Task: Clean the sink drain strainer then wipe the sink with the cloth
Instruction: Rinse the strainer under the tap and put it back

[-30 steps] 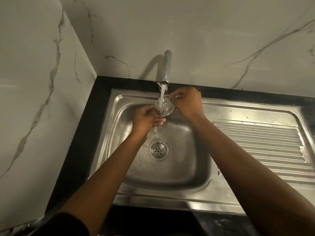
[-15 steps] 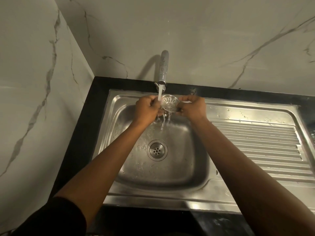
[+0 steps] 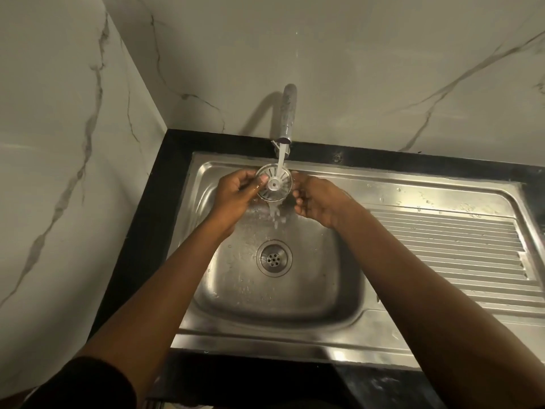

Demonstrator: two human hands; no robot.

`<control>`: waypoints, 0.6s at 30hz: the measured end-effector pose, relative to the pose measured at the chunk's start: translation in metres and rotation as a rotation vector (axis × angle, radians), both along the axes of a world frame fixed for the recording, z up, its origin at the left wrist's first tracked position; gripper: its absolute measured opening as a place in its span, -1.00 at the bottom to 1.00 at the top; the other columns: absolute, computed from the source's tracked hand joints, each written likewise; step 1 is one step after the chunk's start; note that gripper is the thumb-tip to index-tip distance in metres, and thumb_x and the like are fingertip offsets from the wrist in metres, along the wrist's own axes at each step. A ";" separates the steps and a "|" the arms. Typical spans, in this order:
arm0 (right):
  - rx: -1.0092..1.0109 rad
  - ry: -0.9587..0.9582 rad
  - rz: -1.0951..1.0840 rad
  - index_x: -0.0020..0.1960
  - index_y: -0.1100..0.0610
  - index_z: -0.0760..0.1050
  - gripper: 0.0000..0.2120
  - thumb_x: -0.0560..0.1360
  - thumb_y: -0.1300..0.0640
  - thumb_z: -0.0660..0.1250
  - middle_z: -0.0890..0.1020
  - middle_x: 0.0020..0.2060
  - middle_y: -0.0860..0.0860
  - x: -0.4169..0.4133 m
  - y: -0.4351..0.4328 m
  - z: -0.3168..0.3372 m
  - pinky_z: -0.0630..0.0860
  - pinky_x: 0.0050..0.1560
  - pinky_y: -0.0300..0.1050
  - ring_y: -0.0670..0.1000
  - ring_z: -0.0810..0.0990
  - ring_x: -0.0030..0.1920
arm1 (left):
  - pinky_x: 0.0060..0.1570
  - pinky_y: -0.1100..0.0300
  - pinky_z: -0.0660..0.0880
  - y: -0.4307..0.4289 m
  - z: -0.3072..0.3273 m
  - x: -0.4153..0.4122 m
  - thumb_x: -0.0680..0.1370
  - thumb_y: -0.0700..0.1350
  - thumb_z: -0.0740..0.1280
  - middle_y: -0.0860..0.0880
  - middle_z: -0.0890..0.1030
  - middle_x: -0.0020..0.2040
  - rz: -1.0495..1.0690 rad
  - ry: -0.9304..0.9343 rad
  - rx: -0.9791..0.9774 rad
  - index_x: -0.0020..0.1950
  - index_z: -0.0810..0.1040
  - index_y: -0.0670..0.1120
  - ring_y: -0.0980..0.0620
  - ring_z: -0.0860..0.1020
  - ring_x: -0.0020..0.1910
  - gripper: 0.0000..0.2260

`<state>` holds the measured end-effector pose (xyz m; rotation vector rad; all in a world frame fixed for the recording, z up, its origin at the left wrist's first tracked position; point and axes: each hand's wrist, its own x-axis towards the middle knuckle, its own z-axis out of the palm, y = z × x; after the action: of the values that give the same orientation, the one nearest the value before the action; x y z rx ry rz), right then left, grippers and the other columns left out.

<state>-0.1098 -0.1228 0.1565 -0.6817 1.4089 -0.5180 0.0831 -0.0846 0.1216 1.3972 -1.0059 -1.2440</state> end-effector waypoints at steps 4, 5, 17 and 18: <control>-0.032 -0.084 0.006 0.16 0.21 0.66 -0.72 0.61 0.00 0.43 0.68 -0.15 0.07 0.003 0.003 -0.005 0.66 0.00 -0.05 0.00 0.61 -0.16 | -0.05 -0.02 0.70 0.006 -0.004 -0.005 0.60 -0.10 0.44 -0.19 0.74 0.04 0.065 0.262 0.132 0.17 0.65 -0.24 -0.14 0.72 0.00 -0.77; -0.043 -0.111 0.000 0.22 0.23 0.65 -0.71 0.61 0.05 0.44 0.72 -0.07 0.12 0.003 0.004 -0.005 0.66 0.11 -0.02 0.03 0.65 -0.08 | -0.02 -0.02 0.70 0.008 -0.005 -0.008 0.61 -0.11 0.43 -0.19 0.74 0.06 0.069 0.317 0.153 0.19 0.64 -0.23 -0.12 0.72 -0.01 -0.76; -0.239 -0.093 0.003 0.09 0.32 0.65 -0.81 0.56 0.22 0.49 0.76 -0.03 0.24 -0.014 0.001 0.006 0.70 0.08 0.17 0.19 0.74 -0.09 | 0.13 0.02 0.65 0.007 -0.014 -0.021 0.61 -0.09 0.42 -0.21 0.73 0.12 0.177 0.375 0.325 0.23 0.66 -0.18 -0.09 0.70 0.03 -0.75; -0.259 -0.062 0.006 0.05 0.30 0.67 -0.85 0.55 0.22 0.50 0.76 -0.07 0.22 -0.015 0.001 0.006 0.71 0.07 0.17 0.16 0.74 -0.13 | 0.11 0.04 0.65 0.007 -0.014 -0.018 0.60 -0.12 0.44 -0.20 0.74 0.08 0.207 0.348 0.327 0.20 0.68 -0.19 -0.09 0.71 0.02 -0.78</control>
<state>-0.1247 -0.1216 0.1628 -0.8692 1.2928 -0.7196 0.0654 -0.0780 0.1075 1.4216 -0.4223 -1.4746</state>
